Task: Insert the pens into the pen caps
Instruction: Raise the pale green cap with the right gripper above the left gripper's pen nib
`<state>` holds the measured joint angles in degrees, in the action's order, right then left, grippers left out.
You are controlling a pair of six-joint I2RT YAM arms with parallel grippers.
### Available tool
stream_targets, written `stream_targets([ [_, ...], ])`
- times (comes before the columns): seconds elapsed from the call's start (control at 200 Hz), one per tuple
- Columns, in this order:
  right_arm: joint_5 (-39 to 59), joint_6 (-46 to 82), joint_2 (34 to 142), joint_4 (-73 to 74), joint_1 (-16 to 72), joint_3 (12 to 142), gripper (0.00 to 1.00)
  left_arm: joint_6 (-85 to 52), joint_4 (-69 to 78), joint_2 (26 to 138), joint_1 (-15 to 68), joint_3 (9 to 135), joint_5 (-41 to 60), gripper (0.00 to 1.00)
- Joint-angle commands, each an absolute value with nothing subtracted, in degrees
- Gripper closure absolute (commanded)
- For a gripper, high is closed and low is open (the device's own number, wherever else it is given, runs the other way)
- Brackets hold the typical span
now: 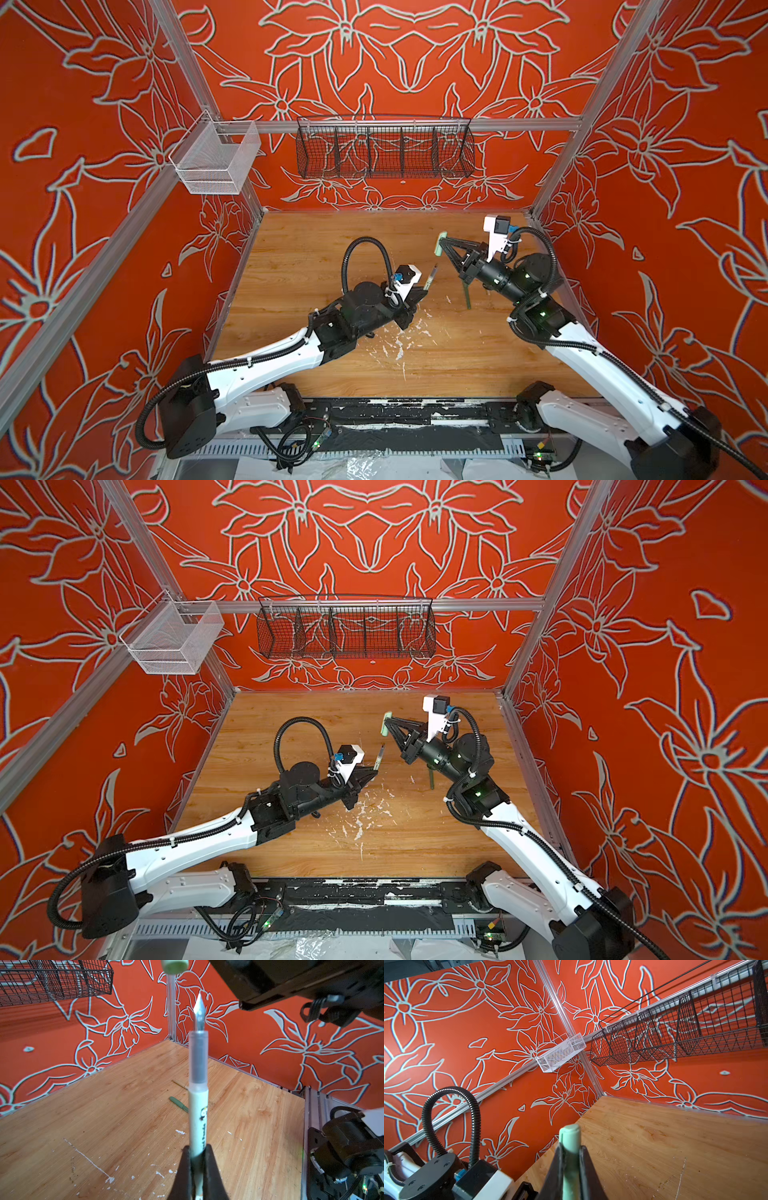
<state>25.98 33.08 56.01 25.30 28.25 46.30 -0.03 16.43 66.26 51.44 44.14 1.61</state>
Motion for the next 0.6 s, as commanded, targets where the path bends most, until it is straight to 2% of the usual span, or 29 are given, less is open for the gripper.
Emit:
stream_targets([
  [0.0, 25.92, 34.19, 56.18, 27.51, 28.56, 45.63, 0.97, 0.26, 18.19, 64.98, 51.94, 45.27, 2.10, 1.00],
  [0.595, 26.28, 35.18, 56.51, 26.24, 28.59, 45.18, 0.98, 0.69, 16.93, 65.44, 51.94, 45.95, 1.85, 1.00],
])
